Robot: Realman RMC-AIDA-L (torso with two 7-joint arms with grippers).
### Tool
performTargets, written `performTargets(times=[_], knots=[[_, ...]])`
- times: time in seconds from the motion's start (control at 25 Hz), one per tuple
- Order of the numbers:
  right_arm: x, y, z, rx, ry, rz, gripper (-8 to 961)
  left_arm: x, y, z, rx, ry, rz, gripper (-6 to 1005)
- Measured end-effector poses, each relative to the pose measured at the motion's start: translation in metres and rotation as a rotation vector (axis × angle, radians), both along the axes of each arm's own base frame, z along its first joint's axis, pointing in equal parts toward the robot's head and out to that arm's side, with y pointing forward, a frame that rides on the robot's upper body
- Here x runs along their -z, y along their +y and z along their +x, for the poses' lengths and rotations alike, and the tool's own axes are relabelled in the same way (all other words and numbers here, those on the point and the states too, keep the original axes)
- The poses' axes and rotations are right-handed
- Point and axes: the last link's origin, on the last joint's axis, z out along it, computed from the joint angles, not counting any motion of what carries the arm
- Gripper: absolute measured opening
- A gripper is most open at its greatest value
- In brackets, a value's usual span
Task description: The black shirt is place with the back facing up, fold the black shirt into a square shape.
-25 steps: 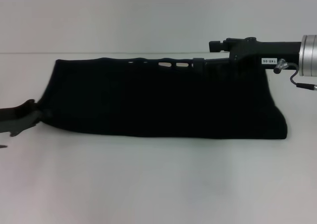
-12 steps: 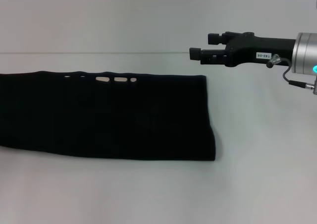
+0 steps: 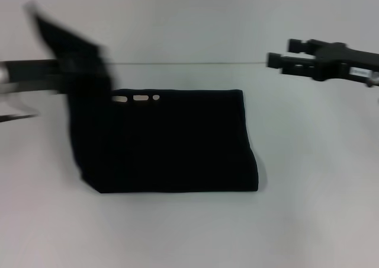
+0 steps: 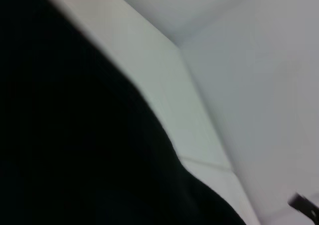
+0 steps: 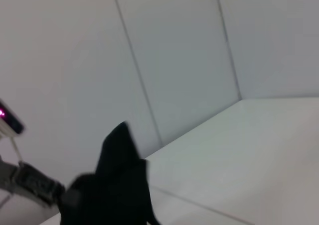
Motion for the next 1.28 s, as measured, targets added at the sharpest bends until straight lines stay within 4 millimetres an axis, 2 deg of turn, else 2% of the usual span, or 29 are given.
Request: performTargets(times=[0.08,0.24,0.32,0.36,0.4,0.48,0.56,0.68,0.8,0.92,1.04,1.28], knots=[[-0.014,-0.007,0.014,0.015,0.018,0.019,928,0.048,0.011,0.043,0.097,-0.005,-0.095,37],[-0.038,-0.024,0.041,0.038,0.026,0.055,928,0.123,0.006,0.081,0.159,0.002,-0.200,38],[-0.046,-0.030,0.051,0.049,0.020,0.069,928,0.158,0.002,0.088,0.130,-0.038,-0.217,39],[-0.049,-0.032,0.055,0.053,0.016,0.074,928,0.168,0.000,0.088,0.112,-0.064,-0.216,40],[-0.051,-0.034,0.058,0.057,0.012,0.077,928,0.187,-0.009,0.083,0.069,-0.106,-0.215,40],[-0.054,-0.036,0.062,0.065,0.008,0.080,928,0.202,-0.020,0.074,0.040,-0.176,-0.158,41],[-0.055,-0.038,0.064,0.069,0.005,0.078,928,0.206,-0.031,0.070,0.052,-0.248,-0.092,42],[-0.057,-0.040,0.067,0.076,0.005,0.078,928,0.201,-0.041,0.073,0.122,-0.323,-0.062,43],[-0.058,-0.040,0.068,0.101,0.015,0.057,928,0.192,-0.046,0.075,0.171,-0.373,-0.058,144],[-0.058,-0.036,0.068,0.169,0.023,0.009,928,0.157,-0.055,0.072,0.280,-0.503,0.004,256],[-0.058,-0.028,0.066,0.258,0.029,-0.058,928,0.133,-0.051,0.050,0.259,-0.487,0.106,392],[-0.056,-0.013,0.057,0.377,0.018,-0.145,928,0.105,-0.018,-0.017,-0.084,-0.290,0.248,629]])
